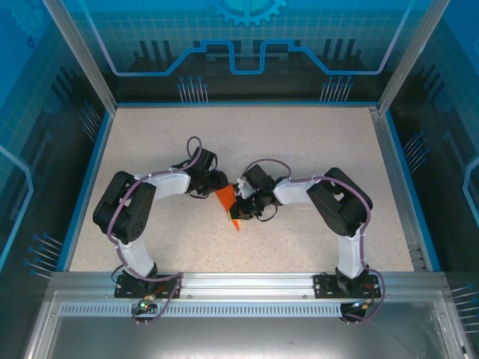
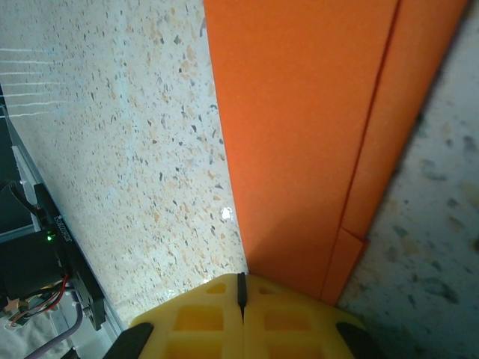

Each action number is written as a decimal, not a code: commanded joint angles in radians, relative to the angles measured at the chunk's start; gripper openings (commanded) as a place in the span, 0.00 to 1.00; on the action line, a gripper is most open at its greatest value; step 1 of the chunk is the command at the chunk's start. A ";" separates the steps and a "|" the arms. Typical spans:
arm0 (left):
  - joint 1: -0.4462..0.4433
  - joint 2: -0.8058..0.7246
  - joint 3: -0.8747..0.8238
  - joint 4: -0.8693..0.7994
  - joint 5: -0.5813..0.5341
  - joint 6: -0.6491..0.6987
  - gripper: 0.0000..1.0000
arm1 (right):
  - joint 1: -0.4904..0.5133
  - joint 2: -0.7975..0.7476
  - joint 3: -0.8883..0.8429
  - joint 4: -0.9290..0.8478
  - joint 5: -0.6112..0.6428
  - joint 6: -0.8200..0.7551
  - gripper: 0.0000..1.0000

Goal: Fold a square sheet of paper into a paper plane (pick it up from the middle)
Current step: Fold the wing for the fifth time at the center of the table, then move a paper plane to the center of the table.

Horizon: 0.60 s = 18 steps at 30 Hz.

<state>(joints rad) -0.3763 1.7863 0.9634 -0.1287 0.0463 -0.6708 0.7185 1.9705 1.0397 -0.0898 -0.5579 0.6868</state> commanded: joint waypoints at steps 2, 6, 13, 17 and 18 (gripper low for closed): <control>0.042 0.026 0.051 -0.053 -0.090 0.064 0.49 | 0.025 0.061 -0.039 -0.229 0.061 -0.023 0.00; 0.042 0.006 0.098 -0.112 -0.072 0.080 0.50 | 0.027 0.046 -0.018 -0.222 0.068 -0.017 0.00; 0.027 -0.145 0.088 -0.249 -0.080 0.021 0.57 | 0.028 -0.077 0.025 -0.139 0.064 0.017 0.16; -0.040 -0.224 0.085 -0.382 -0.155 -0.029 0.63 | 0.007 -0.204 -0.009 -0.165 0.189 0.005 0.29; -0.055 -0.234 0.083 -0.408 -0.171 -0.050 0.64 | -0.004 -0.230 -0.023 -0.174 0.228 0.004 0.31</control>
<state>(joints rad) -0.3862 1.5990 1.0317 -0.3870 -0.0605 -0.6651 0.7322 1.8324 1.0431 -0.2047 -0.4458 0.6956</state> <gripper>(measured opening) 0.634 0.298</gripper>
